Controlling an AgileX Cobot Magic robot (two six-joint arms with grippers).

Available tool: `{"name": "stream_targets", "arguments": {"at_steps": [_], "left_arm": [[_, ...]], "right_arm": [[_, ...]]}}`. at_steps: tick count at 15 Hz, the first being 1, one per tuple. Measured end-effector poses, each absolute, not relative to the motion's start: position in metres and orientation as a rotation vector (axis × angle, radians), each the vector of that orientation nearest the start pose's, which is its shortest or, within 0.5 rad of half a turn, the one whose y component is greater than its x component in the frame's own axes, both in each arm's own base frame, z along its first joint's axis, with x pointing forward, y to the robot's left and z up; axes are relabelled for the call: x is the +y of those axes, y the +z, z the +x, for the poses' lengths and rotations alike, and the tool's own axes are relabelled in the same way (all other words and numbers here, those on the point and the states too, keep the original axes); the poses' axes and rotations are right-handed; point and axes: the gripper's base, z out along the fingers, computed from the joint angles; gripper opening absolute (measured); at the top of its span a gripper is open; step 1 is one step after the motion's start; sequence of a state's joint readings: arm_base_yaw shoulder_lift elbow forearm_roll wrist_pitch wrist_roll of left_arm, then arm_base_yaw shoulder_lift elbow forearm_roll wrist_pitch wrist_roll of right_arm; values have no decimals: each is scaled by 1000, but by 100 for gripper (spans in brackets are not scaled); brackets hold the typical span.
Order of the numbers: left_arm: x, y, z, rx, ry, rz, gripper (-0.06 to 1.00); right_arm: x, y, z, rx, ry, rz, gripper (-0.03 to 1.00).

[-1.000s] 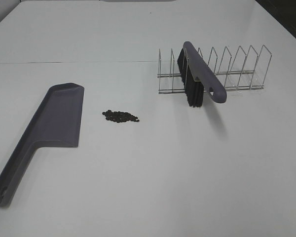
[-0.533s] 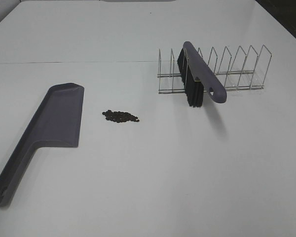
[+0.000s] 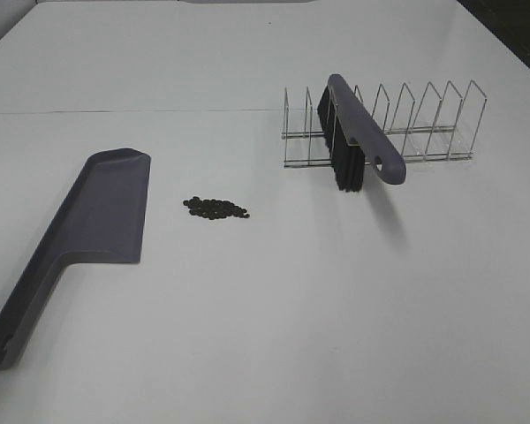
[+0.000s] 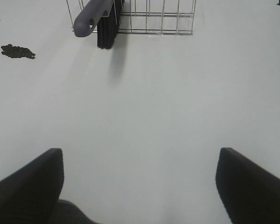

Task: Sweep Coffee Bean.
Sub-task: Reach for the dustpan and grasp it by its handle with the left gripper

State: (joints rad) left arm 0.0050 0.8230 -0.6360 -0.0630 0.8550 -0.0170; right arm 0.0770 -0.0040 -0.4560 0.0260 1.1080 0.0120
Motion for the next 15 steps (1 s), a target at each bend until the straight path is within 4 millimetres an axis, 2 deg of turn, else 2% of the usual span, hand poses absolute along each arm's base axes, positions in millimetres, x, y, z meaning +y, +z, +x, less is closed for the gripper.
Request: {"name": "stream_targets", "arguments": {"at_steps": [1, 3, 4, 5, 7, 9, 11, 12, 13, 15], "left_arm": [[-4, 277, 148, 2546, -83, -45, 89], [-7, 266, 177, 2639, -119, -16, 89], [-9, 251, 202, 2727, -170, -43, 89], [-10, 244, 213, 2752, -182, -49, 89], [-18, 234, 228, 2780, -190, -11, 89], [-34, 218, 246, 2825, -206, 47, 89], [-46, 205, 258, 2864, -220, 32, 89], [-50, 194, 266, 2900, -222, 5, 89], [-52, 170, 277, 2941, -210, -27, 89], [-53, 149, 284, 2974, -195, -28, 89]], "right_arm": [[2, 261, -3, 2131, 84, -71, 75], [2, 261, -3, 2131, 84, -71, 75], [2, 261, -3, 2131, 84, -71, 75], [2, 261, -3, 2131, 84, -71, 75], [2, 261, -3, 2131, 84, -71, 75], [2, 261, -3, 2131, 84, -71, 75], [2, 261, -3, 2131, 84, -71, 75], [2, 261, -3, 2131, 84, -71, 75], [2, 261, -3, 2131, 84, -71, 75], [2, 261, -3, 2131, 84, -71, 75]]}}
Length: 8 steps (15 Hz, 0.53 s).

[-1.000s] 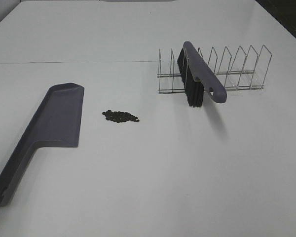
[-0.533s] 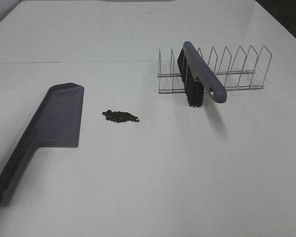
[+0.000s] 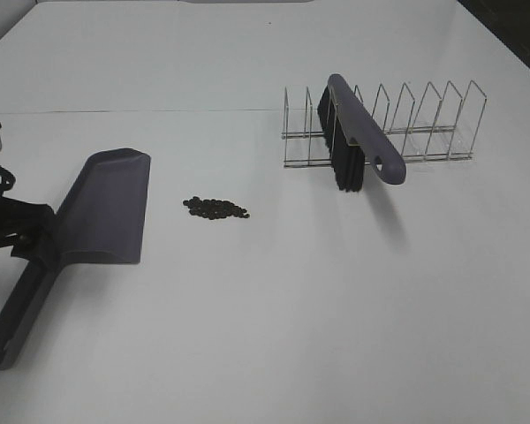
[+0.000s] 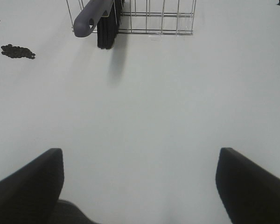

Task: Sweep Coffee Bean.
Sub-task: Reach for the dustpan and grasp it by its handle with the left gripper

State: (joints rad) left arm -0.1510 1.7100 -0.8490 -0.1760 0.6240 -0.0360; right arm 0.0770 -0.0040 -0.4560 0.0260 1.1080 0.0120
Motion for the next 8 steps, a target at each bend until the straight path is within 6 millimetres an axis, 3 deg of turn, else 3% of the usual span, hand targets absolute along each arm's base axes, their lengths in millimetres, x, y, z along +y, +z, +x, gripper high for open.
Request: {"name": "stream_targets", "arguments": {"at_steps": [5, 8], "left_arm": [[-56, 118, 306, 3021, -176, 17, 89], [-56, 105, 309, 3053, -169, 22, 89]], "right_arm": [[2, 261, -3, 2131, 84, -71, 75], [2, 261, -3, 2131, 84, -71, 75]]}}
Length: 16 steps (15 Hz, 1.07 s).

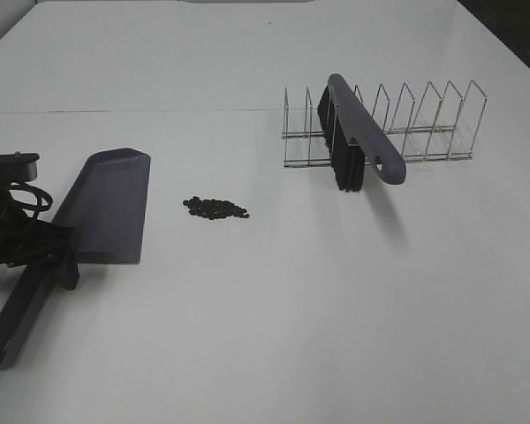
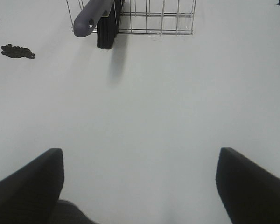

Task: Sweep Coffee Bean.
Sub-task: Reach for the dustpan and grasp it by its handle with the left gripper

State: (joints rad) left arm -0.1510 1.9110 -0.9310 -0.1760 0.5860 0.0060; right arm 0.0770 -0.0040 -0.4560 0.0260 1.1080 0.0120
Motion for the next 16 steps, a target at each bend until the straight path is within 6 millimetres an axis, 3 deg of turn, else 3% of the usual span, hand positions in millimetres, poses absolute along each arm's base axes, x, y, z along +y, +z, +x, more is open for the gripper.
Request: {"name": "stream_targets", "arguments": {"at_steps": [4, 7, 9, 16], "left_arm": [[-56, 100, 314, 3042, -164, 33, 85], [-56, 99, 315, 3041, -164, 33, 63], [-56, 98, 315, 3044, -162, 37, 33], [-55, 98, 314, 3053, -130, 82, 33]], "right_arm": [[2, 261, -3, 2131, 84, -71, 75], [2, 261, -3, 2131, 84, -71, 75], [2, 261, -3, 2131, 84, -71, 75], [2, 261, -3, 2131, 84, -71, 75]]}}
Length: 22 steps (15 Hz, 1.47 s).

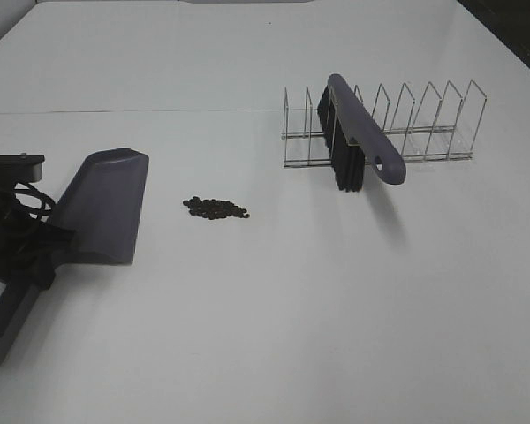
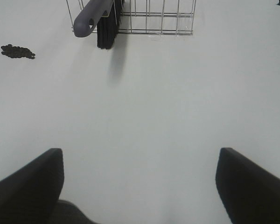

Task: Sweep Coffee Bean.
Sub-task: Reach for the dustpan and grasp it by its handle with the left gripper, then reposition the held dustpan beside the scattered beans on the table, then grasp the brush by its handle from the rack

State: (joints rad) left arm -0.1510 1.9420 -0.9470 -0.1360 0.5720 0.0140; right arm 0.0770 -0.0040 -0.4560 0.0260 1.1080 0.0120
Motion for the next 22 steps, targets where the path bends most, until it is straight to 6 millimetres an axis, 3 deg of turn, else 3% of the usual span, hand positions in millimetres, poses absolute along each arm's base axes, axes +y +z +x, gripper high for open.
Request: {"name": "stream_targets", "arguments": {"at_steps": [2, 6, 9, 10, 11, 16, 20, 21, 22], "left_arm": [[-54, 98, 312, 3071, -122, 95, 33], [-57, 104, 311, 3060, -119, 121, 33], [-67, 116, 308, 3034, -121, 182, 33], [-78, 118, 306, 3022, -123, 234, 33], [-83, 117, 304, 3022, -125, 243, 33], [-87, 117, 302, 3017, -121, 233, 33], [-85, 117, 303, 3015, -80, 225, 33], [-84, 117, 303, 3020, -59, 224, 33], [-82, 116, 302, 3033, -30, 222, 33]], "right_arm": [[2, 268, -1, 2139, 84, -71, 75], [6, 308, 16, 2185, 117, -72, 71], [9, 351, 51, 2246, 119, -73, 66], [10, 375, 75, 2274, 118, -73, 66], [12, 382, 90, 2297, 118, -73, 66], [16, 399, 151, 2388, 94, -119, 66], [21, 395, 204, 2481, 89, -144, 66], [22, 391, 220, 2510, 97, -144, 65], [27, 387, 249, 2543, 133, -165, 65]]}}
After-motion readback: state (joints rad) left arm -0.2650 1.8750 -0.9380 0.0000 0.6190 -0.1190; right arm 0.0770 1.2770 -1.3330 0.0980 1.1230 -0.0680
